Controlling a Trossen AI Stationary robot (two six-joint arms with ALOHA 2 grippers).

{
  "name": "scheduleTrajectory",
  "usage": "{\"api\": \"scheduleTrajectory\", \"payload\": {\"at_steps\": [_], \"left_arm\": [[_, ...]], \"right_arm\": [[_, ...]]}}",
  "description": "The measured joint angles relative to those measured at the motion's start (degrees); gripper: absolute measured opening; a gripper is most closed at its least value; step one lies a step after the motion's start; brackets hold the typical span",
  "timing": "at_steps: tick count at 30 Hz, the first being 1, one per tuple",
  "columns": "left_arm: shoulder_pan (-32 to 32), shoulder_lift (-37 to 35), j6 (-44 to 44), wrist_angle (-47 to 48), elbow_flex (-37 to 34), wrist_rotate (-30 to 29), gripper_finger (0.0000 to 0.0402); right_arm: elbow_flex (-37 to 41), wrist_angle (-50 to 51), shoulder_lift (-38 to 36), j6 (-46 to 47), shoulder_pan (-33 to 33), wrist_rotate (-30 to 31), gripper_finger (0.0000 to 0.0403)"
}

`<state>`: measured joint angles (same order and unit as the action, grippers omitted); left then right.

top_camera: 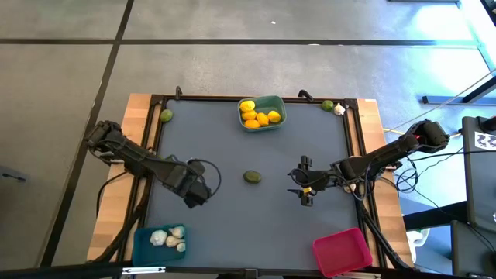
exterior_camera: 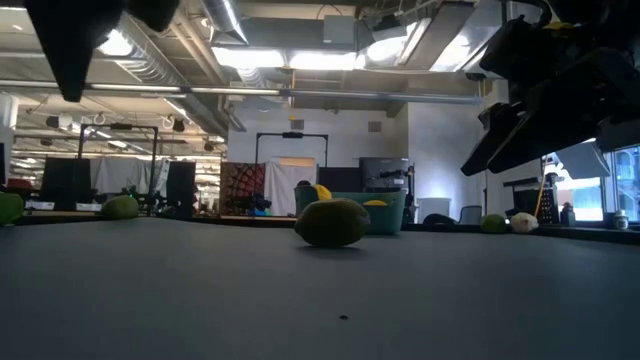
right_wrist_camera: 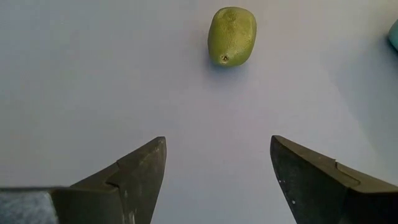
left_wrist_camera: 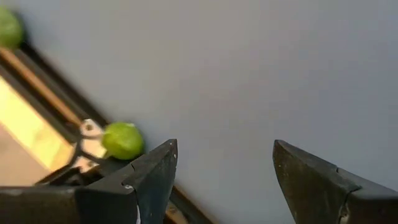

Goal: Sort produce into baskets
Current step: Put the green lime into the pink bin

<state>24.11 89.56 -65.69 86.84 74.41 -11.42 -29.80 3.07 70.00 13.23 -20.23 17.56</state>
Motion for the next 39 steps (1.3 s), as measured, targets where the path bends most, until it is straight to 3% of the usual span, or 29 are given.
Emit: {"api": "scheduleTrajectory", "payload": {"at_steps": [6,21,31,39], "left_arm": [[-5.45,0.0,3.65,2.48,-1.08,-0.06,0.0257],[-15.15,0.02,13.55,2.71,-13.36,3.81,0.0258],[-18.92,0.04,15.94,2.32,-18.94,7.76,0.0324],[-23.39,0.04,22.04,2.15,-21.19,7.69,0.0327]], "right_arm": [[0.0,0.0,0.0,-0.02,0.0,0.0,0.0287],[0.0,-0.02,0.0,-0.04,0.0,0.0,0.0287],[0.0,-0.07,0.0,-0.04,0.0,0.01,0.0287],[0.0,-0.13,0.0,-0.07,0.0,0.02,0.0287]]}}
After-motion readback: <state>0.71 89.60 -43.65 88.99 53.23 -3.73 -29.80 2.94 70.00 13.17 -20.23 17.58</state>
